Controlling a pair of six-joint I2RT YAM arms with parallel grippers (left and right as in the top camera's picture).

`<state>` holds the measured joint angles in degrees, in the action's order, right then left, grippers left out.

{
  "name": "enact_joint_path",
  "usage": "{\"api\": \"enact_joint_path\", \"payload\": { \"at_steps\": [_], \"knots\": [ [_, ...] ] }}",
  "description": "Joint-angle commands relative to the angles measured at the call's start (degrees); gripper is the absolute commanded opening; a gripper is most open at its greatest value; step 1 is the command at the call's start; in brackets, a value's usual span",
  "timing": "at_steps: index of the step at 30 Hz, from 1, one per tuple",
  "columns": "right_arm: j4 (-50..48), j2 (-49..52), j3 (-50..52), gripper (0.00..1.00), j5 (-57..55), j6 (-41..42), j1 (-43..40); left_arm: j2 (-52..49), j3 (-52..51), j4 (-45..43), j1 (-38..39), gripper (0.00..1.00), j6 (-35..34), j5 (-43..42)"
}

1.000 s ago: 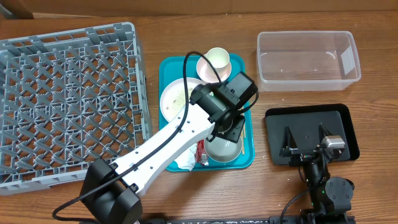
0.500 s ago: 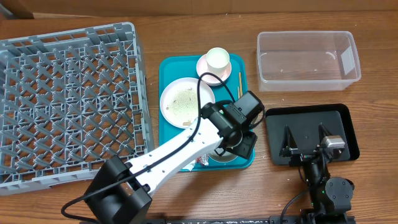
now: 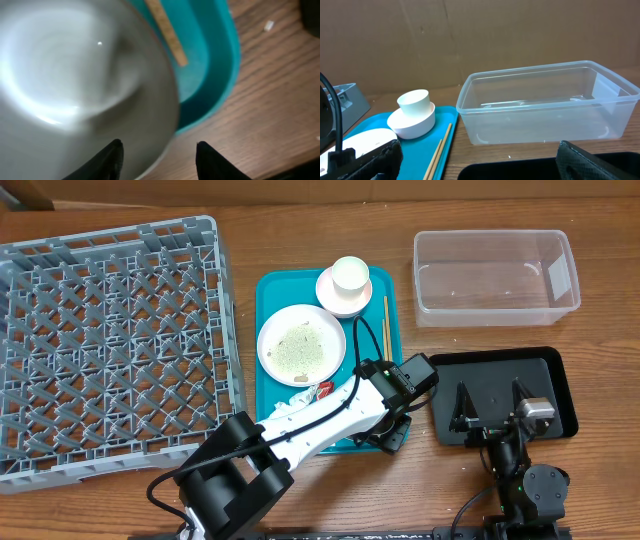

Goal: Sort waste into correct bins and load items into the dishwasher
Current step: 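Lift the white bowl with the left gripper toward the dish rack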

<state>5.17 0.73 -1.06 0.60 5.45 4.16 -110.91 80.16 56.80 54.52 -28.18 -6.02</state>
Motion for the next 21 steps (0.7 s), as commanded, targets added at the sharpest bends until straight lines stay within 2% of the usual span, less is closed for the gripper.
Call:
{"api": "enact_joint_path", "payload": {
  "at_steps": [1,7,14,20,21],
  "knots": [
    [-0.3,-0.6,0.6,1.0,-0.5,-0.4,-0.1,-1.0,0.2,0.2,0.1,0.48,-3.3,5.2],
    [-0.3,-0.6,0.6,1.0,-0.5,-0.4,-0.1,-3.1,0.2,0.0,0.1,0.48,-4.0,5.2],
    [-0.3,-0.6,0.6,1.0,-0.5,-0.4,-0.1,-3.2,0.3,-0.3,0.1,0.29,-3.7,5.0],
    [-0.3,-0.6,0.6,1.0,-0.5,-0.4,-0.1,-3.2,2.2,1.1,0.1,0.04,-3.7,4.9],
    [-0.3,-0.6,0.6,1.0,-0.5,-0.4,-0.1,-3.2,2.9,1.6,0.1,0.04,-3.7,4.9]
  ]
}}
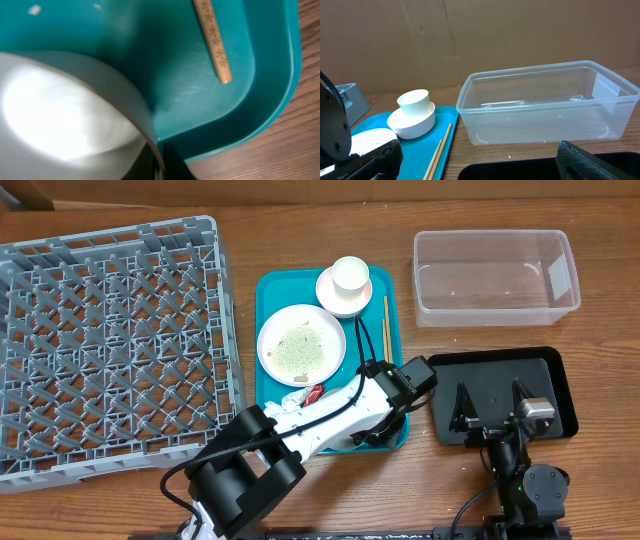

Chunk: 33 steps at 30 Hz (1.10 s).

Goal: Sort waste into correct bins and load items into the dishwasher
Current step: 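Lift the white bowl with the left gripper toward the dish rack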

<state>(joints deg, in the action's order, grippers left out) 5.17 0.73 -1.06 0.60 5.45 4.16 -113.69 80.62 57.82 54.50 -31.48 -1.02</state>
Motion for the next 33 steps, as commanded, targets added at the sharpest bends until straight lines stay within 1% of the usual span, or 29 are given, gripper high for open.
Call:
{"api": "enact_joint_path", "payload": {
  "at_steps": [1,8,12,16,18,22,27,29,33],
  "knots": [
    [-0.3,-0.6,0.6,1.0,-0.5,-0.4,-0.1,-0.4,3.3,1.2,0.1,0.04,-0.4,-0.1],
    [-0.3,-0.6,0.6,1.0,-0.5,-0.4,-0.1,-0.4,13.4,6.8,0.0,0.04,-0.2,0.0],
    [-0.3,-0.6,0.6,1.0,-0.5,-0.4,-0.1,-0.3,22.3,12.5,-1.0,0.04,-0.2,0.0],
    [-0.3,-0.6,0.6,1.0,-0.5,-0.4,-0.1,0.3,30.1,18.9,-3.8,0.04,-0.2,0.0],
    [-0.3,-0.6,0.6,1.0,-0.5,-0.4,-0.1,0.9,35.8,24.0,-7.7,0.04,-0.2,0.0],
    [-0.3,-0.6,0.6,1.0,-0.5,-0.4,-0.1,1.6,42.1,28.3,-15.8,0.04,0.1,-0.7],
    [-0.3,-0.6,0.6,1.0,-0.5,-0.4,-0.1,2.2,45.1,28.1,-28.0,0.04,6.8,-5.7],
    [-0.3,-0.6,0.6,1.0,-0.5,-0.4,-0.1,2.2,45.1,26.7,-33.6,0.04,10.2,-10.5],
    [-0.3,-0.6,0.6,1.0,-0.5,-0.4,-0.1,1.9,45.1,24.3,-44.8,0.04,15.8,-25.2]
  ]
}}
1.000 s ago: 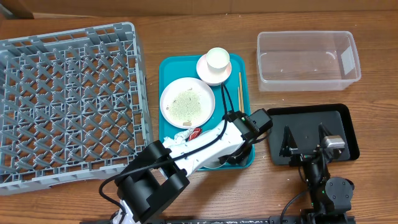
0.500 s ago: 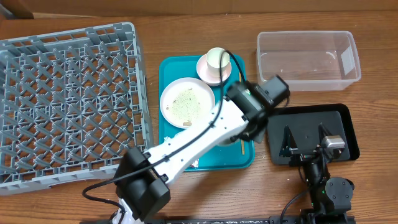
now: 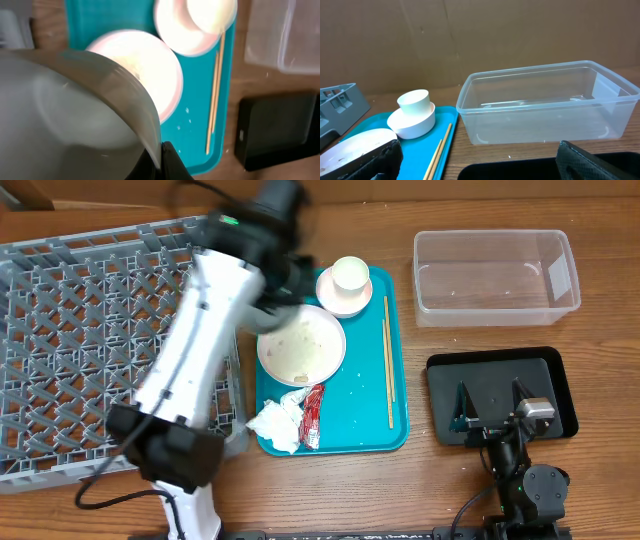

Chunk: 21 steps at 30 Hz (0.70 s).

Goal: Sort waste into correct bins and load items into the dishwasher
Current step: 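Lift the white bowl with the left gripper toward the dish rack, then lower the white bowl upside down into the rack and release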

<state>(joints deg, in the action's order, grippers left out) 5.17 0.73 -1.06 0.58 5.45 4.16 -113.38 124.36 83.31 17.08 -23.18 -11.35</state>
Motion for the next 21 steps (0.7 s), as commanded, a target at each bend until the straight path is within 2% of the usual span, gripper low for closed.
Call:
{"api": "enact_joint_path", "payload": {
  "at_steps": [1,5,11,17,21],
  "knots": [
    [-0.3,-0.6,0.6,1.0,-0.5,-0.4,-0.1,1.6,1.4,-1.7,-10.1,0.04,8.7,-18.3],
    [-0.3,-0.6,0.6,1.0,-0.5,-0.4,-0.1,1.4,1.4,-2.4,-21.3,0.04,11.5,-27.5],
    [-0.3,-0.6,0.6,1.0,-0.5,-0.4,-0.1,1.2,-0.3,-2.8,-35.4,0.04,25.0,-42.6],
    [-0.3,-0.6,0.6,1.0,-0.5,-0.4,-0.1,1.2,-5.4,-4.3,-45.3,0.04,36.7,-54.4],
    [-0.3,-0.6,0.6,1.0,-0.5,-0.4,-0.1,1.2,-12.9,-9.7,-48.6,0.04,38.5,-60.0]
  ]
}}
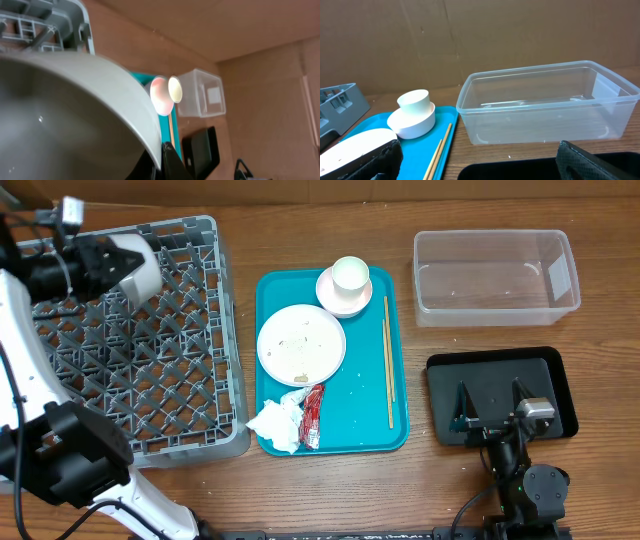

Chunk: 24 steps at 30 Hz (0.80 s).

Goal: Sort waste into correct bins and load items into the dishwasher
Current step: 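Lower the white bowl upside down into the rack and release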

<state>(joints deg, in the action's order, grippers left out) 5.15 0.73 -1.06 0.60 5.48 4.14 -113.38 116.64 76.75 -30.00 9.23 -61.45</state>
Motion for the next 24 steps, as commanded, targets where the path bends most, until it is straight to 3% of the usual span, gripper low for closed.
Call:
{"api": "enact_joint_path", "payload": {
  "at_steps": [1,8,13,17,24],
  "knots": [
    [-0.3,-0.6,0.6,1.0,-0.5,-0.4,0.0,1.2,-6.8,-5.0,-1.9,0.04,6.0,-11.2],
    [-0.3,-0.6,0.6,1.0,-0.5,-0.4,0.0,1.2,-16.5,-22.8,-2.5,0.04,6.0,-20.5],
    [-0.3,-0.6,0.6,1.0,-0.5,-0.4,0.0,1.2,-20.4,-30.0,-2.5,0.04,4.4,-16.3],
    [-0.3,-0.6,0.6,1.0,-0.5,-0.4,0.0,1.2,-22.7,-31.2,-2.7,0.04,2.4,-4.2],
    [-0.3,-0.6,0.6,1.0,-0.5,-0.4,0.0,1.2,-27.1,-40.1,-2.7,0.04,4.0,-8.5]
  ]
}}
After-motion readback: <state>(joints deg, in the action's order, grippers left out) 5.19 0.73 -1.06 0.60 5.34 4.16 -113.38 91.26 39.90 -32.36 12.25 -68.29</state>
